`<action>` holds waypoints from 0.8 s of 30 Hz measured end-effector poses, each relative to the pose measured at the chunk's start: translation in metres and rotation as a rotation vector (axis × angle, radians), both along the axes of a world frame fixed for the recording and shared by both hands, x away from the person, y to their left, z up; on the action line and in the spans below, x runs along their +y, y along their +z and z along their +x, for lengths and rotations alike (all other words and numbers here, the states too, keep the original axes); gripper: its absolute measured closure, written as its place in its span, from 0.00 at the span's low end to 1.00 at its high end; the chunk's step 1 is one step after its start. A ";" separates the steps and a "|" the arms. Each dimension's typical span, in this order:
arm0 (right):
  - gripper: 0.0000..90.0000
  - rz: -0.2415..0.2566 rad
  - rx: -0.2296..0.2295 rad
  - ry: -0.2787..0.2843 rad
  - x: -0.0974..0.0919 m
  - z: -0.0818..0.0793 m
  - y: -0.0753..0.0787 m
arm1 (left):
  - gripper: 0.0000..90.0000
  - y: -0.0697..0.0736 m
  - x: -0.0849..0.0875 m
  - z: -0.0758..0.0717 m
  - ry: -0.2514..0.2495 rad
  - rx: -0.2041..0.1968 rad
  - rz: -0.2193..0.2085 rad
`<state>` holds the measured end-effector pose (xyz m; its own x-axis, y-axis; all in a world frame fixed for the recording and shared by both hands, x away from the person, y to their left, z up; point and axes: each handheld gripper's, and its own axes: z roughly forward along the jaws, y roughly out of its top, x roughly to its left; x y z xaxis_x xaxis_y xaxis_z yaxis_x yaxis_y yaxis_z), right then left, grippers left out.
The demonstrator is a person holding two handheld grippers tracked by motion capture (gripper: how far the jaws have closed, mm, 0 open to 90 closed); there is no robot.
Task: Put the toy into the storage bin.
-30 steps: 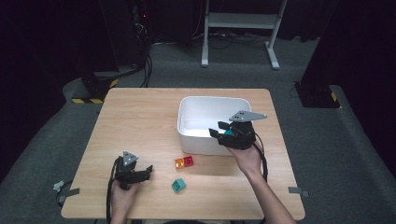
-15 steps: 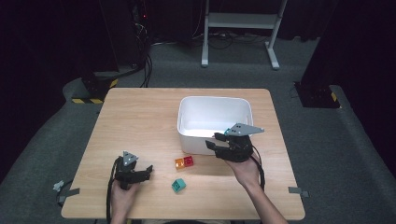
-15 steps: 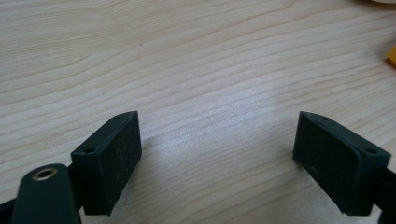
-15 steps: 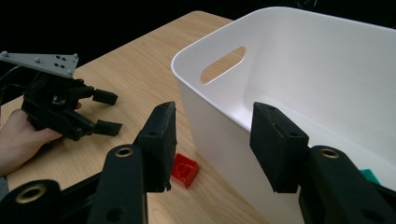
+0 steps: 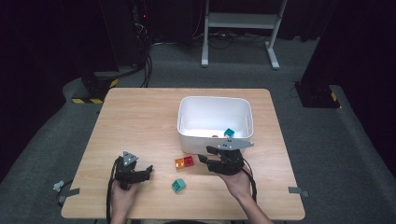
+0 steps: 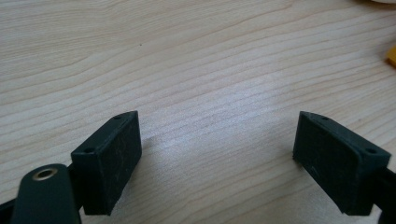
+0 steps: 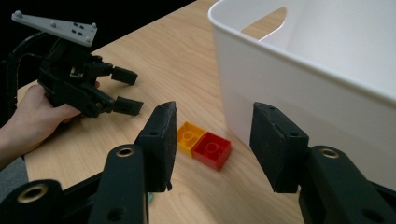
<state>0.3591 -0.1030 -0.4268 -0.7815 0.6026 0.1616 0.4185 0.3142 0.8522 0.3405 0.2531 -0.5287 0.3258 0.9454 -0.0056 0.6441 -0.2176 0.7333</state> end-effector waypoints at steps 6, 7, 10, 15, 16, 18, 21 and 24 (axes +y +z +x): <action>0.57 0.002 0.042 0.020 0.010 -0.004 -0.019 | 0.17 0.000 0.000 0.000 0.000 0.000 0.000; 0.57 -0.001 0.046 0.026 0.012 -0.005 -0.022 | 0.17 0.000 0.000 0.000 0.000 0.000 0.000; 0.57 -0.021 0.060 0.030 0.018 -0.008 -0.033 | 0.17 0.000 0.000 0.000 0.000 0.000 0.000; 0.56 -0.033 0.098 0.058 0.029 -0.012 -0.048 | 0.17 0.000 0.000 0.000 0.000 0.000 0.000; 0.56 -0.041 0.099 0.066 0.031 -0.014 -0.051 | 0.17 0.000 0.000 0.000 0.000 0.001 0.000; 0.54 -0.050 0.109 0.073 0.036 -0.016 -0.056 | 0.17 0.000 0.000 0.000 0.000 0.000 0.000; 0.52 -0.050 0.134 0.084 0.041 -0.016 -0.061 | 0.17 0.000 0.000 0.000 0.000 0.000 0.001; 0.50 -0.055 0.136 0.102 0.047 -0.018 -0.066 | 0.17 0.000 0.000 0.000 0.000 0.000 0.001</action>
